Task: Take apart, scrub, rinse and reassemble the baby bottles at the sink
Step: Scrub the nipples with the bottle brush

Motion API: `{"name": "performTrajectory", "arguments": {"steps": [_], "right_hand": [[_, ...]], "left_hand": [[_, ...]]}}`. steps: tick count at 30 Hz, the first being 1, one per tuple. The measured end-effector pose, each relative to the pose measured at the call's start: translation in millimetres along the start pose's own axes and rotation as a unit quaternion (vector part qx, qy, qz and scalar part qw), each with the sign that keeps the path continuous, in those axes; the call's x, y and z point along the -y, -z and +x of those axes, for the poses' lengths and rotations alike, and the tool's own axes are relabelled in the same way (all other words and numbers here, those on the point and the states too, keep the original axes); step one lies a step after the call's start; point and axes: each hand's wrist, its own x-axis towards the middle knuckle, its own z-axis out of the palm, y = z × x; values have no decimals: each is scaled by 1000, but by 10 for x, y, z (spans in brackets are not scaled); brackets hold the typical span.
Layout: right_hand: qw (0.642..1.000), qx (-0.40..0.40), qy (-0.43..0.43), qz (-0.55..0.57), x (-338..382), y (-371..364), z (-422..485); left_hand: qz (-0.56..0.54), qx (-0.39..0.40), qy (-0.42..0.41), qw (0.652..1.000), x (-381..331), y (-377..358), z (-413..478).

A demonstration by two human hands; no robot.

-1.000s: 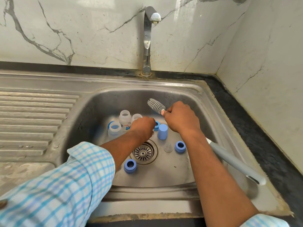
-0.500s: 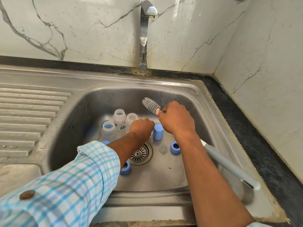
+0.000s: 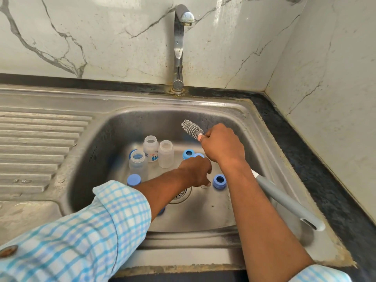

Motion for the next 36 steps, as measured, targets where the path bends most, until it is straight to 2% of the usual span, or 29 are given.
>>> {"name": "performTrajectory", "arguments": {"steps": [7, 9, 11, 13, 17, 21, 23, 25, 30, 36], "right_hand": [[1000, 6, 2, -10, 26, -1, -21], [1000, 3, 6, -10, 29, 7, -21], [1000, -7, 9, -12, 40, 31, -29], [1000, -12, 14, -19, 65, 69, -44], [998, -7, 41, -39, 155, 140, -128], [996, -2, 80, -47, 231, 180, -247], [994, 4, 97, -46, 254, 182, -292], [993, 4, 102, -56, 272, 167, -317], [994, -30, 103, -38, 301, 148, -321], [987, -69, 129, -68, 376, 125, -372]], "left_hand": [[51, -11, 14, 999, 16, -82, 28], [1, -33, 49, 998, 52, 91, -40], [-117, -43, 90, 988, 146, 323, -155], [-279, -48, 126, 951, 275, 563, -362], [-556, -96, 191, 803, 599, 826, -977], [-724, -149, 192, 646, 820, 876, -1254], [-763, -175, 182, 595, 822, 902, -1244], [-782, -184, 167, 572, 778, 915, -1200], [-786, -202, 147, 566, 725, 931, -1157], [-789, -229, 147, 550, 736, 924, -1165]]}}
